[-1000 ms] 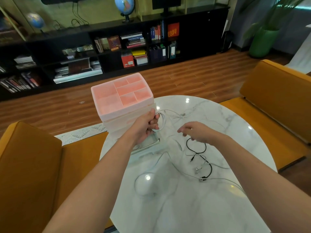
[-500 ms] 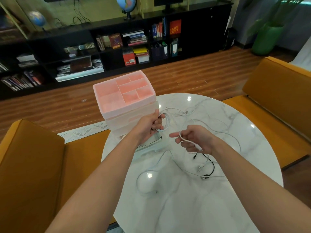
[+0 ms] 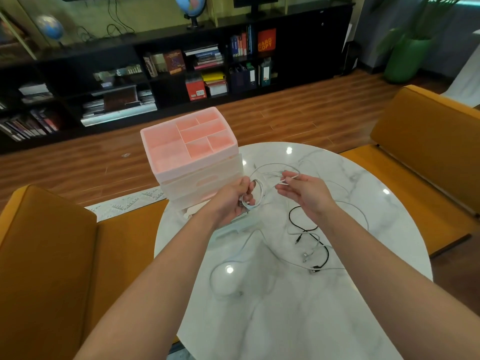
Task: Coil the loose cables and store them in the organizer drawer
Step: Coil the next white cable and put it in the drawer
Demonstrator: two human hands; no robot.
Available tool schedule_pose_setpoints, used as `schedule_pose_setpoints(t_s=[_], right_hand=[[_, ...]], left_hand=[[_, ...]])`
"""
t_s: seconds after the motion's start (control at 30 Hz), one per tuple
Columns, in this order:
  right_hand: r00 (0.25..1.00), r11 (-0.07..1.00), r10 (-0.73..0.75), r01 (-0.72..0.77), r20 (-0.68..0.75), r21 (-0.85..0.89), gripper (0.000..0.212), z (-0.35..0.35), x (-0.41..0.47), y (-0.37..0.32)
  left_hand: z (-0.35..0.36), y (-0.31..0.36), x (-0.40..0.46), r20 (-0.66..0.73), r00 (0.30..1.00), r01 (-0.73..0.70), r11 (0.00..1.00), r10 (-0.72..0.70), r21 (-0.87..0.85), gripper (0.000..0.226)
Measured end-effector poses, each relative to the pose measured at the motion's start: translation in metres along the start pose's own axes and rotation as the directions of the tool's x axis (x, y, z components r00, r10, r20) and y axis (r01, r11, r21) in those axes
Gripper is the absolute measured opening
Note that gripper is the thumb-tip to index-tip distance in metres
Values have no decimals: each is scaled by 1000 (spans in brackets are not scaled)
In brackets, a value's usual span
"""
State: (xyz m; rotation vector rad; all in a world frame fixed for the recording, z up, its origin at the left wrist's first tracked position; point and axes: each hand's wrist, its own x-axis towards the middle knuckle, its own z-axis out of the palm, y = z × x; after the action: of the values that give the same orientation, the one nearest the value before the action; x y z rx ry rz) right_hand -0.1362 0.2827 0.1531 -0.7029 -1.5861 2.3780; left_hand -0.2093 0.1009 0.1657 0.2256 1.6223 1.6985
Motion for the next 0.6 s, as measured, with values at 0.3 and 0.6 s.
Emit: schedule_pose_setpoints(t_s=[0.3, 0.6], right_hand=[[963, 972, 232, -235, 134, 9, 18, 8, -8, 9], [914, 931, 364, -363, 178, -38, 18, 8, -4, 8]], left_hand=[[3, -4, 4, 18, 1000, 3, 1000, -2, -10, 30], [8, -7, 3, 97, 994, 61, 998, -58, -28, 31]])
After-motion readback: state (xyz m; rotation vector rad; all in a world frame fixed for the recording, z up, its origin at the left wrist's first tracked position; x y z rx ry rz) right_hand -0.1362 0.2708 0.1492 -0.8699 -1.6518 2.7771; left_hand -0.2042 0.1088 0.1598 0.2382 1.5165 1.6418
